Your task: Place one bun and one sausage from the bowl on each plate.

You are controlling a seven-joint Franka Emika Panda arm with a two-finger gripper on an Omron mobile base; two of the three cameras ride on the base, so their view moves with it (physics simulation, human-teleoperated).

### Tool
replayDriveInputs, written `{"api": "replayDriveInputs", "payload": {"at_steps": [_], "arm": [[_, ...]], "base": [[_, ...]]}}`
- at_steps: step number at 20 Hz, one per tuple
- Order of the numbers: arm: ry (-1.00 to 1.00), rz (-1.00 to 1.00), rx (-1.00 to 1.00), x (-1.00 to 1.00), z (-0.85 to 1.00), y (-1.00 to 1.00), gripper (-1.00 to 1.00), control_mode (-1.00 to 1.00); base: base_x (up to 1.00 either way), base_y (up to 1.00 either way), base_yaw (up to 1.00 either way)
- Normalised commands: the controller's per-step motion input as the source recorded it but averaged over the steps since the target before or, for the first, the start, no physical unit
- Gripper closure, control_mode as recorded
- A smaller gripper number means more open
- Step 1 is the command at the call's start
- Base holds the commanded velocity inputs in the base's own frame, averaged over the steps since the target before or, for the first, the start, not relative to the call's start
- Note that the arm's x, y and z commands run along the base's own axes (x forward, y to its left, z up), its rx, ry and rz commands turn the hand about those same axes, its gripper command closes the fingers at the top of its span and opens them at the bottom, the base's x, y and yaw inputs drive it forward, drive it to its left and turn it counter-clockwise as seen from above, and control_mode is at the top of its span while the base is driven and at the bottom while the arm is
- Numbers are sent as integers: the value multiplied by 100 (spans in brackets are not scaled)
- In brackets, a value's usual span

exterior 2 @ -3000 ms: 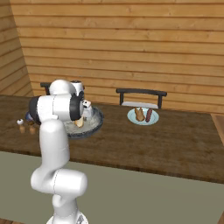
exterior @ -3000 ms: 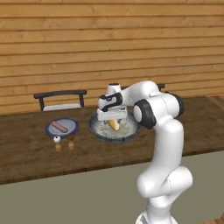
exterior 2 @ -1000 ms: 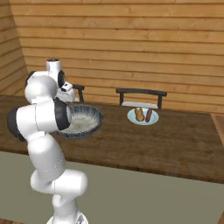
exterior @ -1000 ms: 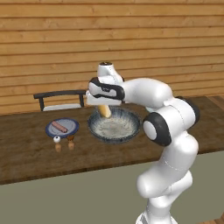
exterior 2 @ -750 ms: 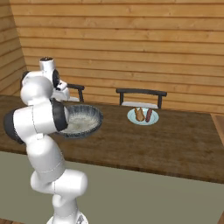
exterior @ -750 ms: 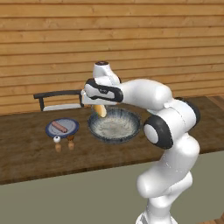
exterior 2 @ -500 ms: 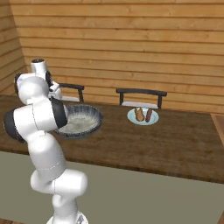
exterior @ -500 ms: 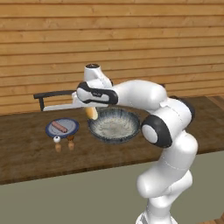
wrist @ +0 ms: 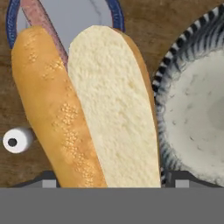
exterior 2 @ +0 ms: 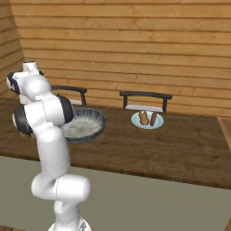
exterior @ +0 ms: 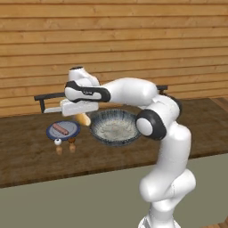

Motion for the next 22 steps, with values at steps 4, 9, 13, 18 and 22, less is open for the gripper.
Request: {"api": "replayDriveInputs", "payload": {"at_steps": [4,9,13,18,22], "arm": [[4,20,-2,3,-59,23,100,-100],[0,14,0,25,-21,20,100,-100],[-3,10,3,40,0,11,100,-100],[-6,1,15,11,-34,-24,100,-100],[-17,5,20,5,-33,1,100,-100]], "base": [[0,0,0],[0,0,0],[0,0,0],[0,0,0],[0,0,0]]}}
